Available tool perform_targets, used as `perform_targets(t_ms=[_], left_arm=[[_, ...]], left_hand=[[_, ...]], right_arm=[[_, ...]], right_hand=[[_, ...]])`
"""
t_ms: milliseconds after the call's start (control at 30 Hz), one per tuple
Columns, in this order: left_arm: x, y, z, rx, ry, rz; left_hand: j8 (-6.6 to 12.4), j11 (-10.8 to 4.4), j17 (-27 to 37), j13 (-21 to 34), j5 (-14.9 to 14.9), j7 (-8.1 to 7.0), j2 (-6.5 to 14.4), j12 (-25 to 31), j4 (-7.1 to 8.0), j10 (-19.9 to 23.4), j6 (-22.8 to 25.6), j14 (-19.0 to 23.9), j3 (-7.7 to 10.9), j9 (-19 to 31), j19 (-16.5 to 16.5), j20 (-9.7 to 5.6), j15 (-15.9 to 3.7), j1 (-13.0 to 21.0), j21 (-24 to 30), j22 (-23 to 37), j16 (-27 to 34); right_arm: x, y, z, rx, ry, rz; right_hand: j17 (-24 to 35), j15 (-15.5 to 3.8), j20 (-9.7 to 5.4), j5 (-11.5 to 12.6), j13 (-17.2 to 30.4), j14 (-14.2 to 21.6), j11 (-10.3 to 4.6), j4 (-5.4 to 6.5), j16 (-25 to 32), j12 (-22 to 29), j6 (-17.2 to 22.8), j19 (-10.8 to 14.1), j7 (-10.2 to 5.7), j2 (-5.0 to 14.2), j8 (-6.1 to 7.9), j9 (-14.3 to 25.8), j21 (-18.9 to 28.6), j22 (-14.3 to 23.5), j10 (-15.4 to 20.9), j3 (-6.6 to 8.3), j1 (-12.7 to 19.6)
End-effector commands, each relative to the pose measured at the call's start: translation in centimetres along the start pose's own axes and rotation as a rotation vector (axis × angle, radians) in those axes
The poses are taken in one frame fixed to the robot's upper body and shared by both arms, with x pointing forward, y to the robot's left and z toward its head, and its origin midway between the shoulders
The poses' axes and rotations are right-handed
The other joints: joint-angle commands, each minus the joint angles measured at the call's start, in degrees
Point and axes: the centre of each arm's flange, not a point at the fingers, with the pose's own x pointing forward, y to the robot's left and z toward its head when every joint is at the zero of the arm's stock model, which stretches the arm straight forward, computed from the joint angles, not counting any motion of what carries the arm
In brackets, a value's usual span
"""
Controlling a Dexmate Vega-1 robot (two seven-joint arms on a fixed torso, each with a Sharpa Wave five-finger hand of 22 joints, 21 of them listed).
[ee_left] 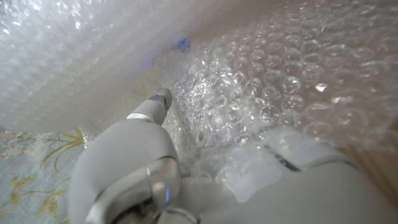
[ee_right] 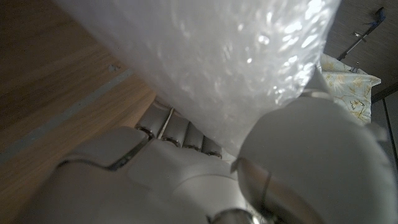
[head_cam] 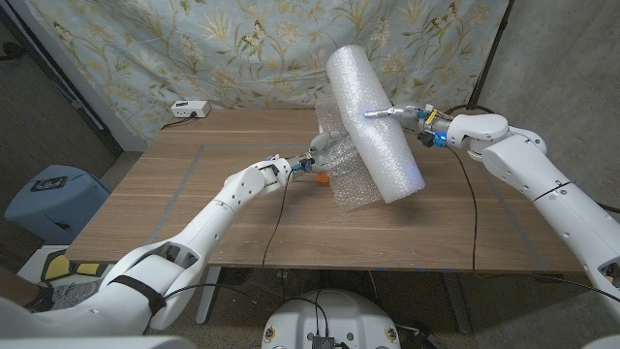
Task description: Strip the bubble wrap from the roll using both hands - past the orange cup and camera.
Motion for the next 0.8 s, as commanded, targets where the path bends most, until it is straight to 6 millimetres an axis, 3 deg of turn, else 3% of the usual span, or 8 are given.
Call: perform_targets(t_ms=[33, 800], left_arm=[[0.2, -0.3, 0.3, -0.027, 0.043, 0.005], [3.1, -0.6, 1.7, -0.042, 0.103, -0.027]], left_hand=[[0.32, -0.49, 0.2, 0.4, 0.0, -0.07, 0.1, 0.4, -0.02, 1.4, 1.2, 1.2, 0.68, 0.1, 0.7, -0.60, -0.52, 1.0, 0.7, 0.1, 0.5], [0.33, -0.84, 0.8, 1.3, -0.6, -0.22, 0.6, 0.7, 1.36, 2.9, 2.4, 2.7, 1.10, 0.4, 1.5, -1.49, -1.58, 1.1, 2.2, 0.3, 1.1]], right_arm=[[0.5, -0.4, -0.8, 0.088, -0.011, 0.027], [0.0, -2.9, -2.9, 0.294, -0.004, 0.022]], right_hand=[[0.4, -9.10, 0.11, 0.3, 0.2, 2.7, -3.05, -0.07, 0.0, 0.4, 0.4, -0.1, 0.04, 8.97, 0.20, 0.1, 0.4, 0.2, 3.4, -0.22, 8.7], [0.6, -8.92, 0.18, 0.3, 0.3, 2.8, -2.79, -0.07, -0.6, 0.4, 0.2, -0.3, 0.12, 9.41, -0.21, 0.3, 0.7, 0.1, 3.3, -0.35, 8.6]])
